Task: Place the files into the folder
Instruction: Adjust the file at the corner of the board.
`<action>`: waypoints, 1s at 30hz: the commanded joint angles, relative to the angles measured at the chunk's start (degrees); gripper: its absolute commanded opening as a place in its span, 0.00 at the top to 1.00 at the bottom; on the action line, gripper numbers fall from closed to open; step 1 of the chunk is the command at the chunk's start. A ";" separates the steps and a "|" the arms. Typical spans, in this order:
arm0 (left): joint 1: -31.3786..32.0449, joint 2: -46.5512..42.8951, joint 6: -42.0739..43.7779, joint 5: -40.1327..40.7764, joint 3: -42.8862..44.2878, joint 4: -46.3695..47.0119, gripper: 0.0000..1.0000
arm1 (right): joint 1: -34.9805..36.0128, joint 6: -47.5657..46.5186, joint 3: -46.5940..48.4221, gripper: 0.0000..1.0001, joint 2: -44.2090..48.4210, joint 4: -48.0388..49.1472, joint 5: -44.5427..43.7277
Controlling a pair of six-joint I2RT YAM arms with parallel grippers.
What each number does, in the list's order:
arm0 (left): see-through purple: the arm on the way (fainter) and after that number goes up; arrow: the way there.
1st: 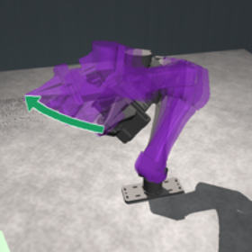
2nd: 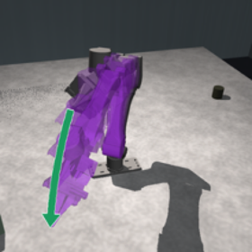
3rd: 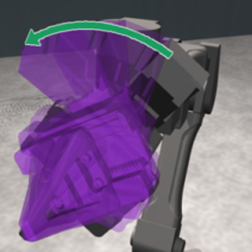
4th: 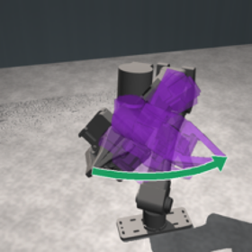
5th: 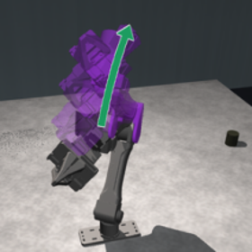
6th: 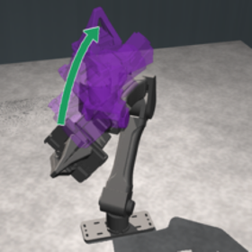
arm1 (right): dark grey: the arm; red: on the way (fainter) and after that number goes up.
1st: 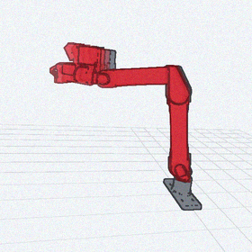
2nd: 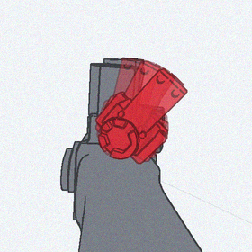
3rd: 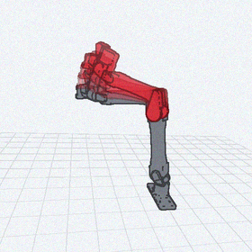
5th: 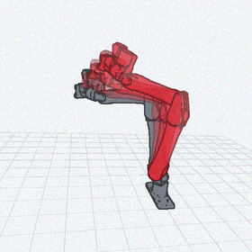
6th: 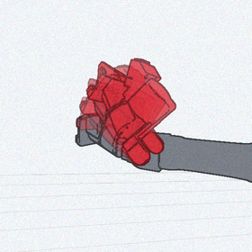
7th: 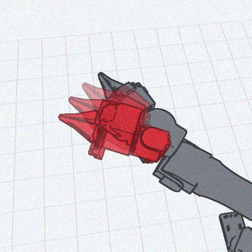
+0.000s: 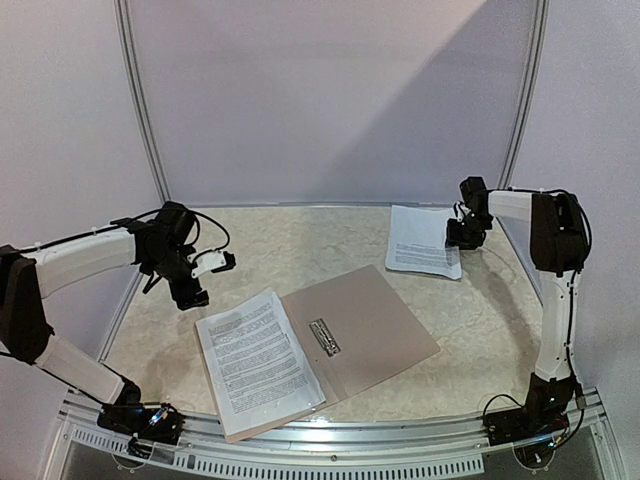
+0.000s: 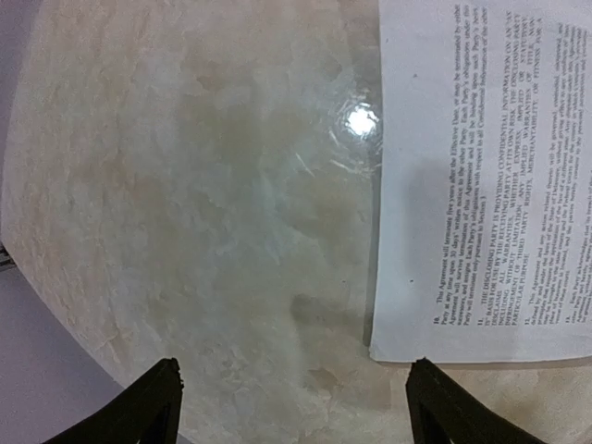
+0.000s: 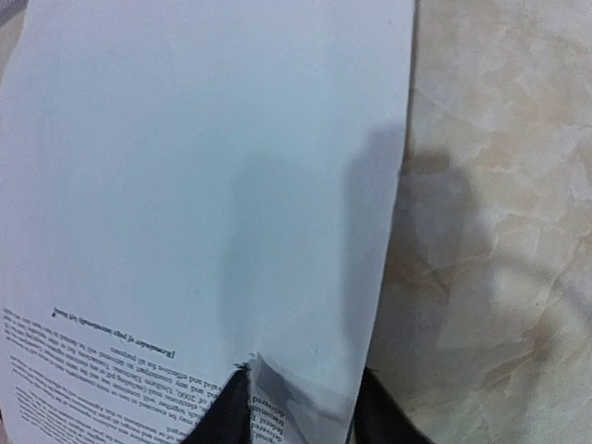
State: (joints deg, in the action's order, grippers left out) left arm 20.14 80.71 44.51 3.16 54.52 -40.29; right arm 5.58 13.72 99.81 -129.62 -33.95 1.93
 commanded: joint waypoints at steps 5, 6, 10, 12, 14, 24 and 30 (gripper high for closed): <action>0.79 0.35 -0.48 -1.04 0.72 -1.14 0.14 | -0.03 -3.23 -0.86 1.00 -0.05 -2.59 -3.12; 0.82 0.33 -0.48 -1.09 0.64 -0.96 0.14 | -0.06 -3.40 -2.24 1.00 1.66 -2.84 -2.81; 1.24 0.41 -0.24 -0.76 0.09 -0.44 0.14 | -0.08 -4.71 -6.75 0.99 7.26 -6.37 1.04; 1.52 0.33 -0.13 -0.46 -0.23 -0.23 0.14 | -0.04 -5.75 -8.49 0.95 9.99 -9.02 3.76; 1.85 0.20 0.04 -0.24 -0.55 -0.02 0.14 | 0.04 -6.57 -10.66 0.93 12.76 -11.87 5.52; 4.19 -0.48 0.22 1.44 -1.27 0.39 0.14 | 0.08 -4.94 -18.52 0.85 19.46 -14.94 -15.42; 4.57 -1.17 0.32 2.69 -2.63 1.00 0.13 | 0.14 -3.38 -19.51 0.71 21.09 -9.49 -9.70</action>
State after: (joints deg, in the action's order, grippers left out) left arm 23.75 80.44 44.51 4.80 53.47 -39.70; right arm 5.58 8.73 81.67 -110.85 -47.37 -8.40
